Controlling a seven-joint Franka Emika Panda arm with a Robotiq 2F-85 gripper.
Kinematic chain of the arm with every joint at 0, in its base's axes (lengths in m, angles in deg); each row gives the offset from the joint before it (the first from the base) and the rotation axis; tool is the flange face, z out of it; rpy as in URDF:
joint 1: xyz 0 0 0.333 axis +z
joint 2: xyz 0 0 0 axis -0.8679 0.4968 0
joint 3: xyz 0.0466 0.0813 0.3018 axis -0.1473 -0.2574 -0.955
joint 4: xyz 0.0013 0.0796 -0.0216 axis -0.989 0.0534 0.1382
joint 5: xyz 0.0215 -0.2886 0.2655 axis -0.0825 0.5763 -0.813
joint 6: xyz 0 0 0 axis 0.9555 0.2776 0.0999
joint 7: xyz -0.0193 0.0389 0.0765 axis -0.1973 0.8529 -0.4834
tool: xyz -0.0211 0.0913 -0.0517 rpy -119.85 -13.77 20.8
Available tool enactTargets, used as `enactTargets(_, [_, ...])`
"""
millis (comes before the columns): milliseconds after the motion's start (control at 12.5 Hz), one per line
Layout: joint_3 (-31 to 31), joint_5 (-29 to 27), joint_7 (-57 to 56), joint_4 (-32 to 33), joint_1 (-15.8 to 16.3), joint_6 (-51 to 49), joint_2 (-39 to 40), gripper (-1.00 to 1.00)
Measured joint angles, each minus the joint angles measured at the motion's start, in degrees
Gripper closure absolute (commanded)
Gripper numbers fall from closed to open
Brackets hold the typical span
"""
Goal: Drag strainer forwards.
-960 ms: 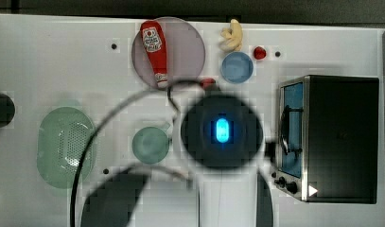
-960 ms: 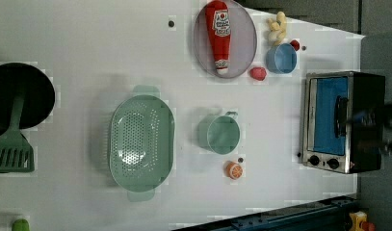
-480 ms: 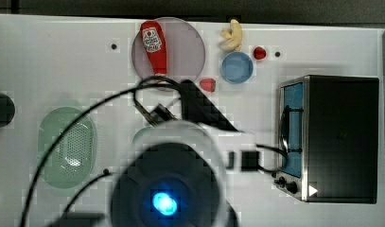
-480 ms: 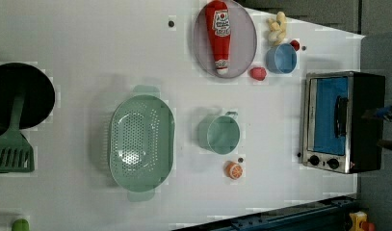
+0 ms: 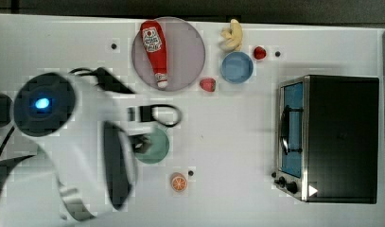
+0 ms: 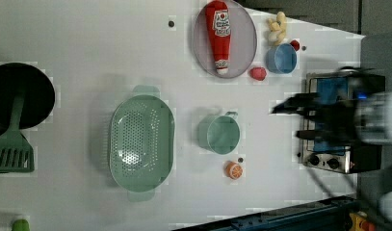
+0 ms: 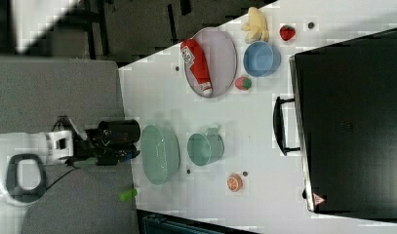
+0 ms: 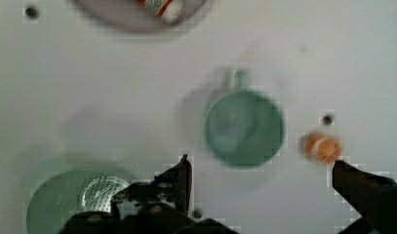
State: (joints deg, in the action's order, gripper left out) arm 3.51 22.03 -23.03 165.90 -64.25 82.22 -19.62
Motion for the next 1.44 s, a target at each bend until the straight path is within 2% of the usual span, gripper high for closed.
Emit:
enactTargets(240, [-4.00,-0.65,12.01,1.12,2.28,4.74,6.11,-1.00])
enactTargets(640, [-8.50,0.02,31.10,1.12,4.17,15.57,14.74,-1.00])
enactTargets(1040, [-7.83,0.68,43.02,0.78,7.76,26.62,24.58,-1.00])
enactTargets(1440, [-3.59,0.95,54.52,1.01,12.01,38.43,34.26,-1.00])
